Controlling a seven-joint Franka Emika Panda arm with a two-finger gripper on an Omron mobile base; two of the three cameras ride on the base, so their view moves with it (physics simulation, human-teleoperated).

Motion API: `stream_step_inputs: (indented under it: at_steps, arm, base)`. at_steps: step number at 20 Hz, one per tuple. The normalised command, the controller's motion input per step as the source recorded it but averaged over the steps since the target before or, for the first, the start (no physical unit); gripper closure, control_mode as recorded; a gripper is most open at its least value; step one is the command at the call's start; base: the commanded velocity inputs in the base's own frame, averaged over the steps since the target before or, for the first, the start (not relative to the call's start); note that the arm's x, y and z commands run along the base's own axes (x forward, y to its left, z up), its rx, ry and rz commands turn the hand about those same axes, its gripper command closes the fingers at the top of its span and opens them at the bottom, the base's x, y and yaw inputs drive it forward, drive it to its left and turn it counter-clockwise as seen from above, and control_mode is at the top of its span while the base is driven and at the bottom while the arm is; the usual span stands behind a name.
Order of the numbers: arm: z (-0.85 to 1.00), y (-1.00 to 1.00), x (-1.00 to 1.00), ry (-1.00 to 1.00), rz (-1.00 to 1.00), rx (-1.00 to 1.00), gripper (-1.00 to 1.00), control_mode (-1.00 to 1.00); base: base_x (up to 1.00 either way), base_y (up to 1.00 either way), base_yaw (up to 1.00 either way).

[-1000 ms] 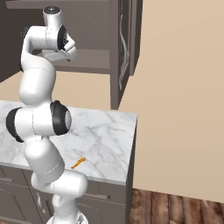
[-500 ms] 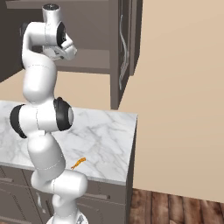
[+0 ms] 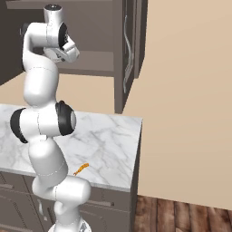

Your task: Retrieve the tupperware from the cabinet, then place the raw meat into the tupperware to avoid contamination.

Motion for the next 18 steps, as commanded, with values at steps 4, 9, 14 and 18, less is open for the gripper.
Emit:
stream_step_inputs:
  at_steps: [4, 9, 14, 18]
  arm:
    - [0.0, 0.01, 0.0, -0.08, 0.0, 0.0, 1.0, -1.0]
    - [0.01, 0.01, 0.0, -0.18, 0.0, 0.0, 1.0, -1.0]
    - [0.0, 0.0, 0.0, -0.17, 0.0, 0.0, 1.0, -1.0]
    - [0.05, 0.0, -0.05, -0.19, 0.0, 0.01, 1.0, -1.0]
  base:
    - [0.0, 0.0, 0.0]
    - [0.0, 0.0, 0.0]
    - [0.0, 0.0, 0.0]
    - [0.0, 0.0, 0.0]
